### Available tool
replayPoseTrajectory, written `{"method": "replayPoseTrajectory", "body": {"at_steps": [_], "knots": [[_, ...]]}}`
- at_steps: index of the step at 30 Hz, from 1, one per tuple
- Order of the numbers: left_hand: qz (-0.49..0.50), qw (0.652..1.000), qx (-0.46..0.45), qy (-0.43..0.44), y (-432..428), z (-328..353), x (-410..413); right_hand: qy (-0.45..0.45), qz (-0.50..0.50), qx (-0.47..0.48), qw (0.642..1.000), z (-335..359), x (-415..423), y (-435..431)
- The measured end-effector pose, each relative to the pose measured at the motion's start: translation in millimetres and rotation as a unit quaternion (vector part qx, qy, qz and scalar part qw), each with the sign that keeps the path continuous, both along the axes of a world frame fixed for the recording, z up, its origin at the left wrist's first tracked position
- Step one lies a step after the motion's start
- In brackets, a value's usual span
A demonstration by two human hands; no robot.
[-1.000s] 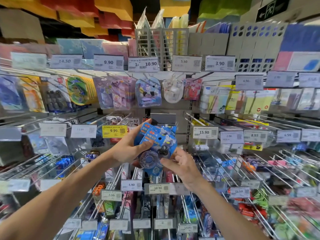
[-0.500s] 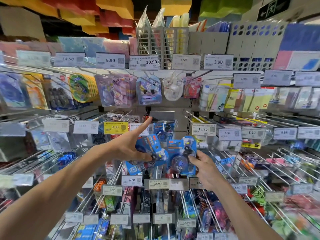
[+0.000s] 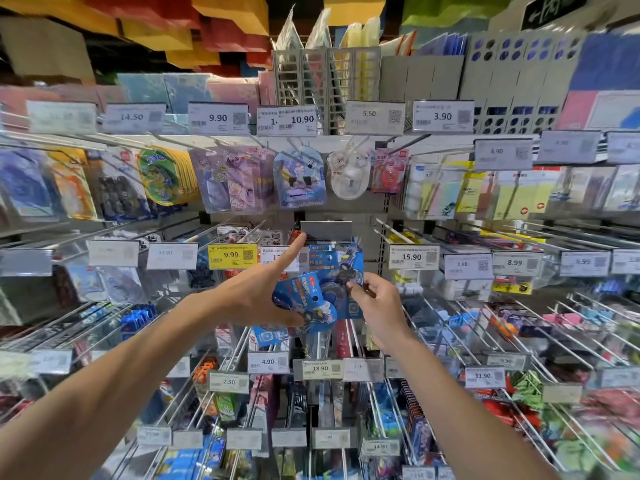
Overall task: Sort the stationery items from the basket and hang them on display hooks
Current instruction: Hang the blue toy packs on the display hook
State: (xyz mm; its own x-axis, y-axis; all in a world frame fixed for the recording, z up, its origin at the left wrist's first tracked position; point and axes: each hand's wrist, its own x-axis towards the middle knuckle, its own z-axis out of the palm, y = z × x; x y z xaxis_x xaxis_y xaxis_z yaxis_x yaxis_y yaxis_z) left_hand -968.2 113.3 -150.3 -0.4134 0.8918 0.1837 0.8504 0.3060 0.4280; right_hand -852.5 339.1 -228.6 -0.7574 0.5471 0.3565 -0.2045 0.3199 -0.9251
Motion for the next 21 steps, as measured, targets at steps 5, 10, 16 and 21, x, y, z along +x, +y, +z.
{"method": "replayPoseTrajectory", "body": {"at_steps": [5, 10, 16, 21], "knots": [[0.006, 1.0, 0.016, 0.026, 2.7, -4.9, -4.5, 0.018, -0.036, -0.031, 0.999, -2.1, -2.0, 2.0], [0.005, 0.998, 0.03, 0.06, 4.3, -11.5, -12.5, 0.013, -0.075, -0.005, 0.997, -6.0, -3.1, 2.1], [0.012, 0.996, 0.039, 0.075, 4.8, -18.1, -15.5, -0.097, -0.14, 0.022, 0.985, -2.0, -35.5, 12.1], [-0.01, 0.996, 0.058, 0.064, 7.2, -21.6, -16.3, -0.194, -0.176, -0.047, 0.964, 0.8, -69.5, 25.8]]}}
